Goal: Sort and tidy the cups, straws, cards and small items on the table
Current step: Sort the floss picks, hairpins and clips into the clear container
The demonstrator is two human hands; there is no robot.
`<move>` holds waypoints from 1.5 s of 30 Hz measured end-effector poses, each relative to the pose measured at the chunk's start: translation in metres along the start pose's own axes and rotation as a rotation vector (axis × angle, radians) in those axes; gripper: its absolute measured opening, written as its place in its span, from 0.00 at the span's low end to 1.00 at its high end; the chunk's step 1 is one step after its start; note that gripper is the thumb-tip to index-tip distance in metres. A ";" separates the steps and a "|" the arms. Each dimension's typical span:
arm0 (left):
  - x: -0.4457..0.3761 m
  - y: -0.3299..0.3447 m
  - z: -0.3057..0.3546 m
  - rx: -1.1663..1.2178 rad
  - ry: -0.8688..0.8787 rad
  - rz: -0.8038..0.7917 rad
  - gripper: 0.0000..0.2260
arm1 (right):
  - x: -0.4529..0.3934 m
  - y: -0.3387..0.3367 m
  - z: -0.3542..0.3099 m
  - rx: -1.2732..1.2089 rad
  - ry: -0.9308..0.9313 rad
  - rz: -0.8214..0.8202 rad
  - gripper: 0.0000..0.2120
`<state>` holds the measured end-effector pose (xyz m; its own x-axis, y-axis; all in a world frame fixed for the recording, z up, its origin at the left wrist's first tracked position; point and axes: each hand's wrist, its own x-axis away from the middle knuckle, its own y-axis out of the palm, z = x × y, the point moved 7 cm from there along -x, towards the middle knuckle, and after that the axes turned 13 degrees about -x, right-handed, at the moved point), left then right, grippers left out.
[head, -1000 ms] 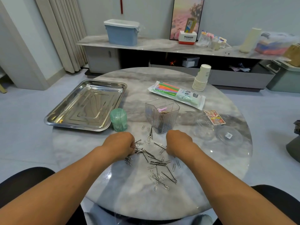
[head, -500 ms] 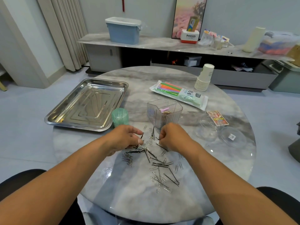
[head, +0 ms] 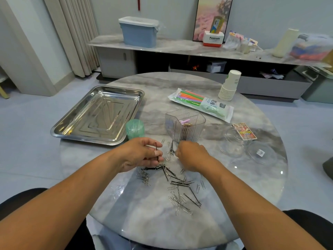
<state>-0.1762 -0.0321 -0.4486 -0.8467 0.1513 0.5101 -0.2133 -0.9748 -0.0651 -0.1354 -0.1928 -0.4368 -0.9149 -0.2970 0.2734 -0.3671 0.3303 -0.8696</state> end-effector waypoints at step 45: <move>0.001 -0.010 0.056 -0.498 0.179 0.248 0.20 | 0.003 -0.123 -0.017 0.227 -0.373 0.526 0.07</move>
<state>-0.1479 -0.0318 -0.3988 -0.9606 -0.0043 0.2781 -0.1648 -0.7966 -0.5816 -0.0957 -0.2190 -0.3217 -0.8277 -0.4510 -0.3340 0.1925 0.3309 -0.9238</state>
